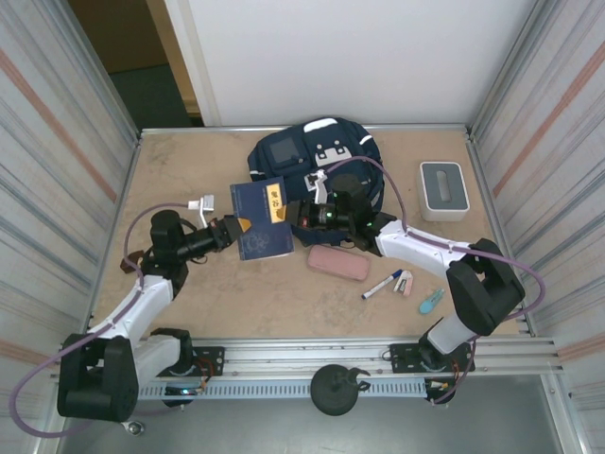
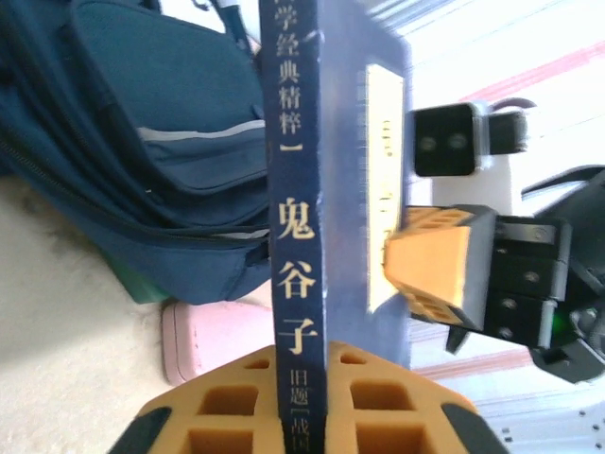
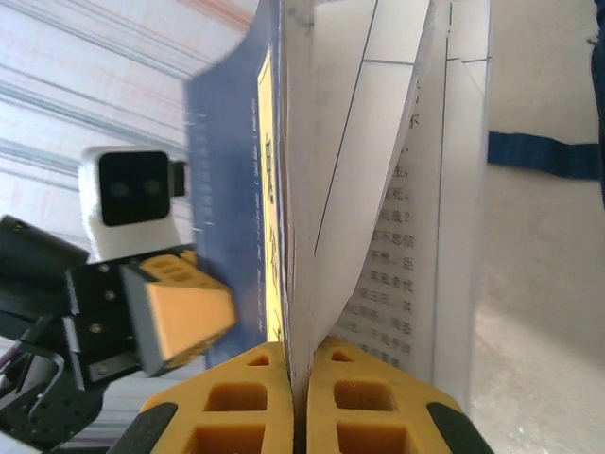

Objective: Pack the student bag

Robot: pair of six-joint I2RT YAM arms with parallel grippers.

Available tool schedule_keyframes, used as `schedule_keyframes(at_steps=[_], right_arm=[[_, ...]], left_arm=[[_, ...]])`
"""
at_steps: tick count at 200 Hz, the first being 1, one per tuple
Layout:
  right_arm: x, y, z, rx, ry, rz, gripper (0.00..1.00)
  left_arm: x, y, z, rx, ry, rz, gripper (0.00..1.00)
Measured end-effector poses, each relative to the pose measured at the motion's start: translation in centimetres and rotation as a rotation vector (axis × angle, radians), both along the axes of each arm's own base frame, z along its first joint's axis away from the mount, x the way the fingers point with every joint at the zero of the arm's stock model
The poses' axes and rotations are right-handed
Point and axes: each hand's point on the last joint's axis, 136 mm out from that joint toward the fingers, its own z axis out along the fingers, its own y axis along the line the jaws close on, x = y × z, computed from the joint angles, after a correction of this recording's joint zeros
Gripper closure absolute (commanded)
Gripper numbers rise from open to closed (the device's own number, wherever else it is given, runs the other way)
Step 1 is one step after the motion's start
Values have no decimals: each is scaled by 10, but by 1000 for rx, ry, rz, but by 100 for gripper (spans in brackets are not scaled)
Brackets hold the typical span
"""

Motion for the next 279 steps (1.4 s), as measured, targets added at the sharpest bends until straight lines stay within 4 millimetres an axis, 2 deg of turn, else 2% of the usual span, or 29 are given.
schedule_keyframes(at_steps=[17, 34, 56, 85, 99, 106, 122, 140, 154, 167, 177, 189, 204, 227, 254, 265, 279], right_arm=[[8, -10, -6, -18, 11, -22, 35], [17, -23, -8, -29, -5, -37, 21], [19, -31, -2, -6, -21, -17, 14], [5, -21, 18, 69, -66, 79, 13], [-1, -16, 29, 117, -91, 117, 23], [-4, -15, 35, 145, -101, 133, 32], [-8, -14, 46, 199, -112, 154, 64], [-10, -15, 55, 245, -111, 163, 84], [-8, -17, 58, 264, -109, 156, 100], [-4, -24, 55, 265, -80, 135, 100], [2, -31, 51, 259, -62, 110, 100], [12, -47, 46, 244, -39, 58, 100], [28, -80, 42, 216, -7, -41, 100], [52, -152, 48, 160, 11, -259, 100], [56, -227, 60, 106, -9, -463, 100], [55, -248, 61, 88, -9, -520, 100], [53, -270, 55, 64, 14, -577, 100]], left_arm=[[-1, -2, 7, -10, -22, -5, 100], [-2, -3, 15, -18, -50, -9, 100], [-5, -12, 32, -30, -108, -46, 100], [-11, -26, 60, -67, -202, -107, 100], [-12, -31, 69, -86, -232, -132, 100], [-12, -33, 71, -91, -240, -138, 100], [-9, -36, 72, -102, -237, -145, 100], [-2, -38, 67, -101, -209, -142, 100], [4, -40, 61, -86, -171, -131, 85], [9, -44, 59, -51, -157, -124, 61], [14, -49, 59, -8, -151, -109, 49], [19, -57, 58, 62, -155, -85, 40], [29, -68, 58, 172, -191, -60, 34], [53, -87, 48, 353, -238, -43, 30], [98, -109, 20, 582, -284, -94, 27], [116, -119, 6, 677, -311, -142, 26], [128, -135, -9, 776, -354, -221, 25]])
